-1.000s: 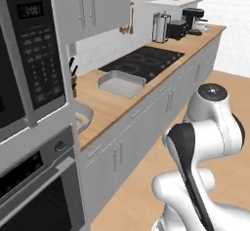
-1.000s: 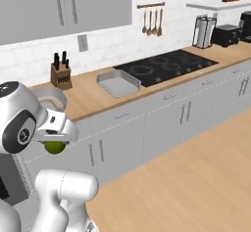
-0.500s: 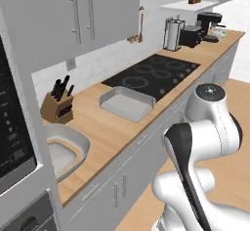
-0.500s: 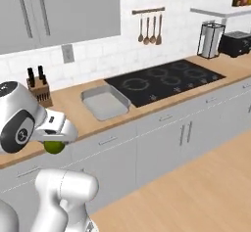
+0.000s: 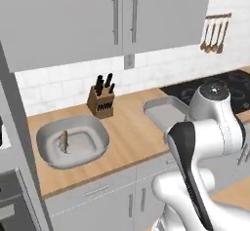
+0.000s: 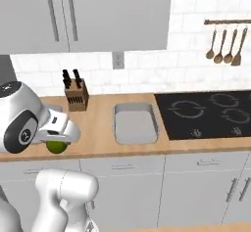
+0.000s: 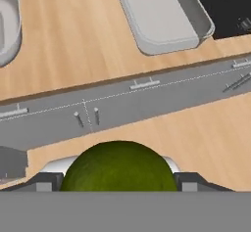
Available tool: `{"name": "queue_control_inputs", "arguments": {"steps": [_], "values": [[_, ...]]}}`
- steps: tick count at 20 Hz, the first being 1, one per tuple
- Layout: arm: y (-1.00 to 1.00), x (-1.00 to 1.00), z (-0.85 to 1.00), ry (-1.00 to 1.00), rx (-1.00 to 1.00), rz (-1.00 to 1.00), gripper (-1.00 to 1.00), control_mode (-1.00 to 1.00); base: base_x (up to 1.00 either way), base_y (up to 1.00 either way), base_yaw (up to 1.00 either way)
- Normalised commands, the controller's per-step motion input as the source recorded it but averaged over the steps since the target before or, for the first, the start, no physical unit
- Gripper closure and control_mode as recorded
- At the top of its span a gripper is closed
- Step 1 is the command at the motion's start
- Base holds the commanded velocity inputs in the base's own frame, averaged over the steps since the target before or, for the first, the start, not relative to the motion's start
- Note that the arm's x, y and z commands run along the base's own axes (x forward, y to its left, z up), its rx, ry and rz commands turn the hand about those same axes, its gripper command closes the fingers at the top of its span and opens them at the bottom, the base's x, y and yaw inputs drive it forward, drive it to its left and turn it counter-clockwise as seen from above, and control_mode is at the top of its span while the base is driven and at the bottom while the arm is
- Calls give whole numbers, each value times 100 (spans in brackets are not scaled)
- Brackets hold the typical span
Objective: Place one lime and one fish in each tupperware on the nearby counter, to pack two identical lunches.
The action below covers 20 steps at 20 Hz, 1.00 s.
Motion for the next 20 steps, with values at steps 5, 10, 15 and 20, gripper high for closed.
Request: {"name": "queue_control_inputs", "arguments": {"steps": [5,10,15,20], "values": [[0,0,0,0,0,0,100,100,26,-2,96],[0,0,0,0,0,0,100,100,10,-27,48],[0,0,0,0,0,0,100,100,38,1,17],[0,0,0,0,0,0,100,100,46,15,0]]}}
